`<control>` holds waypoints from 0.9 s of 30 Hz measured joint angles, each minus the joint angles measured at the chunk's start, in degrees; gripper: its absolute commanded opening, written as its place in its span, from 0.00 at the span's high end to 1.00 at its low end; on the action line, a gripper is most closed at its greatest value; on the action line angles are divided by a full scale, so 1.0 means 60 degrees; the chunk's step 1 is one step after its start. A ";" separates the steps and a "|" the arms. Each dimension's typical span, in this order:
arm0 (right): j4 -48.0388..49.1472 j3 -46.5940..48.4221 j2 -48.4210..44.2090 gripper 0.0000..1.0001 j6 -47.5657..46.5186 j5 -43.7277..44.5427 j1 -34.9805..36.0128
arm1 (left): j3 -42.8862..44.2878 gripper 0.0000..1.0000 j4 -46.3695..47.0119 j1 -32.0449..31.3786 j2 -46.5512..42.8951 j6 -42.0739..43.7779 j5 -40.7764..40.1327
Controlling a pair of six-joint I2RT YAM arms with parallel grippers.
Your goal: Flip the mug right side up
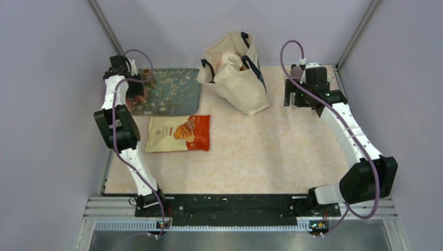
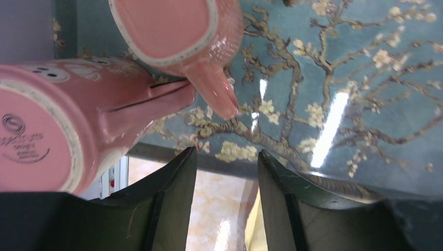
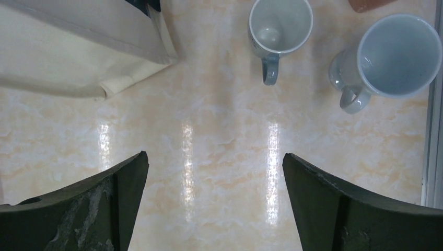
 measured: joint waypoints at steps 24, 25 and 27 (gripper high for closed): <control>0.0922 -0.0266 -0.0729 0.01 0.0157 -0.0980 0.0004 | 0.1377 1.00 0.0841 -0.0026 0.2069 -0.0484 -0.0474; 0.0929 -0.0266 -0.0845 0.01 0.0200 -0.1107 0.0007 | 0.1042 1.00 0.0962 -0.0018 0.1861 -0.0484 -0.0346; 0.1002 -0.0280 -0.0984 0.01 0.0313 -0.1290 0.0087 | 0.0361 1.00 0.1016 -0.0015 0.1384 -0.0517 -0.0007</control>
